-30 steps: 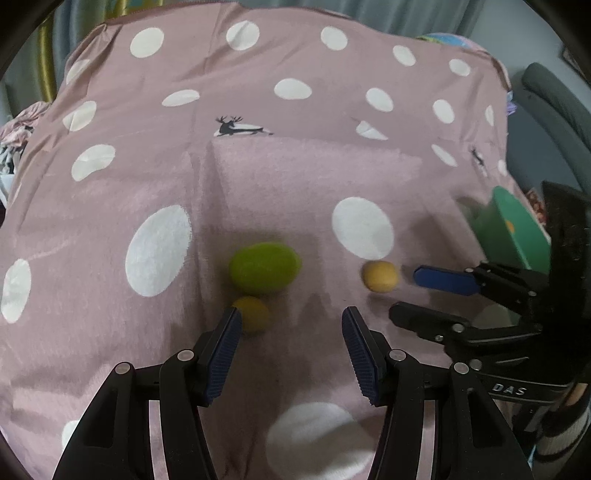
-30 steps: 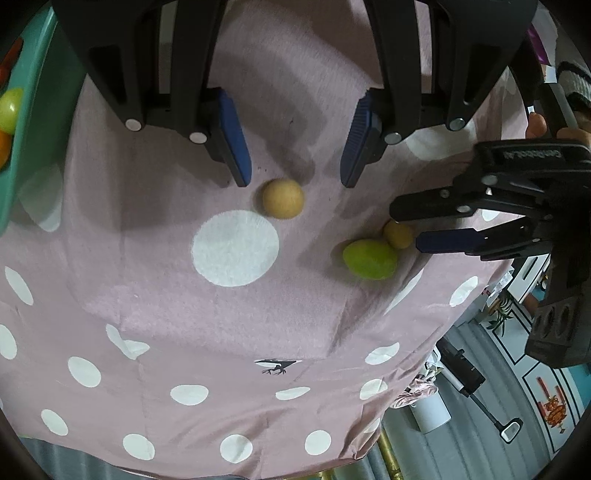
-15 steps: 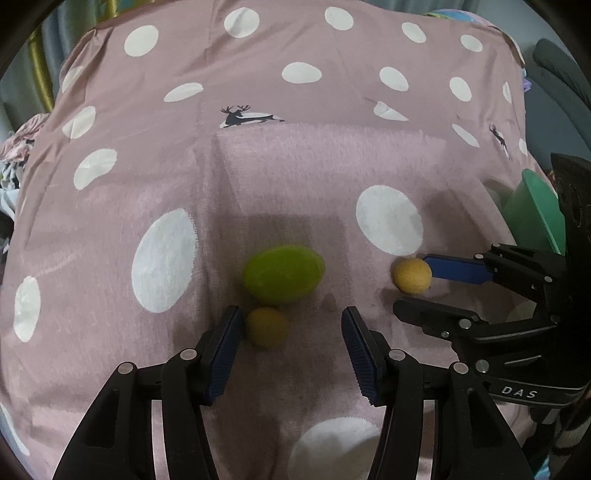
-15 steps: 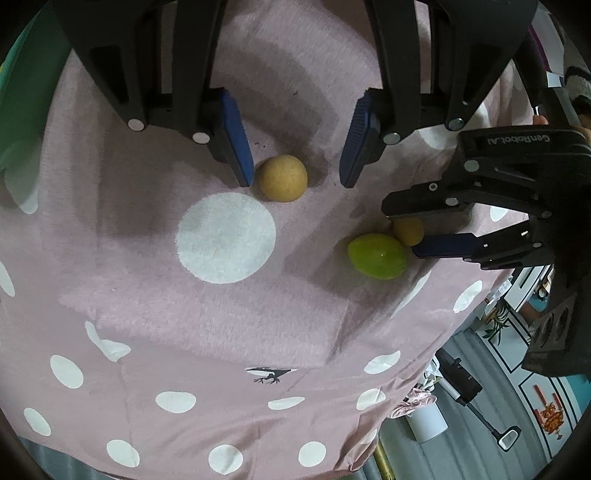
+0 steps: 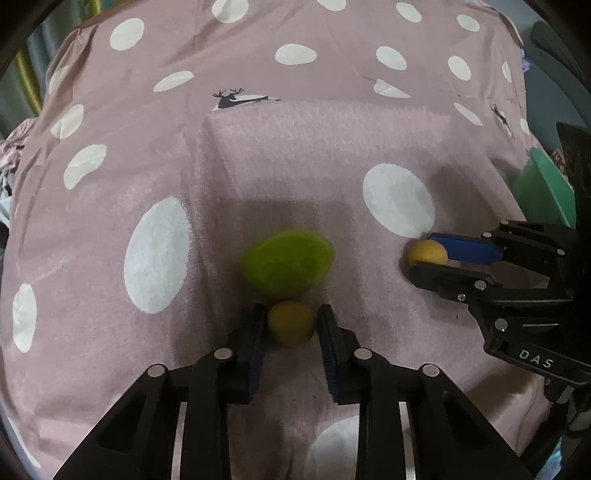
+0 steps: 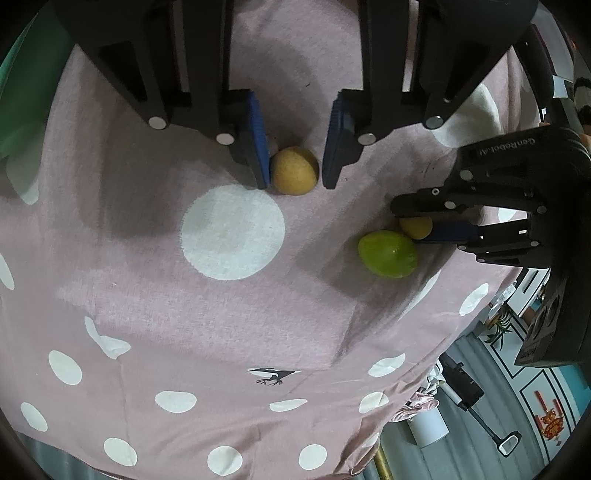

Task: Organize fruits
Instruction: 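Grasp a small yellow fruit with the left tool while the right tool grasps another, then carry both yellow fruits into the green bowl and open both tools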

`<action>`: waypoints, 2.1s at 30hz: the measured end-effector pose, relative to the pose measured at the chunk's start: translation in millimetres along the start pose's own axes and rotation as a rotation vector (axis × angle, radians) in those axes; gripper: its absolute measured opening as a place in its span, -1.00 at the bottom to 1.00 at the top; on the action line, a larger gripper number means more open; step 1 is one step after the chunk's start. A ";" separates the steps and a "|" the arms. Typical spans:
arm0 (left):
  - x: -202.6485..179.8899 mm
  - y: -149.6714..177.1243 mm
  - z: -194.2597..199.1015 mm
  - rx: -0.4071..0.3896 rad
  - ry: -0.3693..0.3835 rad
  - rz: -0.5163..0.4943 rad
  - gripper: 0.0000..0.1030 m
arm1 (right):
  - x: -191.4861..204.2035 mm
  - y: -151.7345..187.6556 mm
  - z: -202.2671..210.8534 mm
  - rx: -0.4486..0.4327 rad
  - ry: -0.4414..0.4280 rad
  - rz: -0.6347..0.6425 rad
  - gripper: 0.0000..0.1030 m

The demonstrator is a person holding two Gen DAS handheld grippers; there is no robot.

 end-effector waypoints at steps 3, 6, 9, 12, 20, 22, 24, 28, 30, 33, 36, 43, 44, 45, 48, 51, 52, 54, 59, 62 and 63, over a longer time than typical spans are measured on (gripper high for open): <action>0.7 0.7 0.9 -0.001 0.015 0.012 -0.51 | -1.0 0.7 0.8 -0.002 -0.004 -0.005 -0.49; 1.0 2.4 2.3 -0.002 0.034 0.030 -0.51 | -0.7 1.7 2.2 -0.005 -0.006 -0.016 -0.48; 0.1 5.7 3.9 -0.001 0.056 0.040 -0.51 | 0.7 4.6 6.7 -0.013 -0.016 -0.023 -0.48; -2.7 9.9 9.7 -0.011 0.077 0.040 -0.51 | 2.6 7.9 17.3 -0.033 -0.024 -0.031 -0.48; -13.3 28.1 34.8 -0.046 0.141 0.048 -0.51 | 14.2 26.2 49.5 -0.080 -0.024 -0.057 -0.47; -17.1 34.1 40.9 -0.054 0.153 0.049 -0.51 | 17.6 31.6 56.6 -0.090 -0.017 -0.065 -0.47; -19.7 38.8 45.9 -0.061 0.161 0.050 -0.51 | 21.5 37.7 64.4 -0.100 -0.010 -0.071 -0.47; -28.0 49.0 55.9 -0.075 0.182 0.053 -0.51 | 27.2 44.9 78.5 -0.124 -0.009 -0.087 -0.47; -31.0 52.2 60.4 -0.084 0.189 0.054 -0.51 | 29.6 47.9 85.0 -0.136 -0.007 -0.093 -0.47; -35.9 58.2 67.3 -0.094 0.203 0.054 -0.51 | 34.7 51.5 94.6 -0.152 -0.006 -0.092 -0.47; -40.9 63.5 74.3 -0.103 0.214 0.048 -0.51 | 38.1 54.8 104.1 -0.168 -0.003 -0.091 -0.47; -51.1 71.2 87.8 -0.124 0.218 0.024 -0.51 | 42.5 57.5 121.2 -0.201 0.007 -0.088 -0.47; -52.6 71.4 89.8 -0.127 0.218 0.019 -0.51 | 43.3 57.6 123.9 -0.208 0.009 -0.088 -0.47; -54.5 71.4 91.8 -0.131 0.217 0.015 -0.51 | 44.4 57.7 126.7 -0.215 0.011 -0.087 -0.47; -59.5 69.2 97.6 -0.146 0.218 0.002 -0.51 | 45.2 57.8 133.2 -0.232 0.017 -0.086 -0.47; -63.7 67.2 101.6 -0.157 0.220 -0.011 -0.51 | 45.1 58.0 139.5 -0.248 0.022 -0.084 -0.47; -66.3 66.0 102.8 -0.161 0.220 -0.017 -0.51 | 44.6 58.1 141.3 -0.253 0.023 -0.084 -0.47; -71.5 64.1 104.9 -0.166 0.221 -0.028 -0.51 | 43.6 59.0 145.2 -0.262 0.028 -0.085 -0.47; -85.0 58.3 110.5 -0.182 0.226 -0.062 -0.51 | 38.3 62.0 154.2 -0.284 0.042 -0.095 -0.47; -95.1 54.5 112.5 -0.188 0.232 -0.084 -0.51 | 34.6 64.8 159.5 -0.298 0.052 -0.109 -0.47; -99.6 53.1 112.8 -0.189 0.234 -0.092 -0.51 | 32.7 66.0 161.5 -0.303 0.056 -0.114 -0.47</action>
Point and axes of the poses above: each gripper's, at about its wrist camera, not at the fingertips, and z roughly against the way its jaws point, x to its left, y to its underside, the point moved 3 cm from there along -z, roughly the way its jaws point, and after that the axes turned 15 degrees about z, right-handed, at the moved point
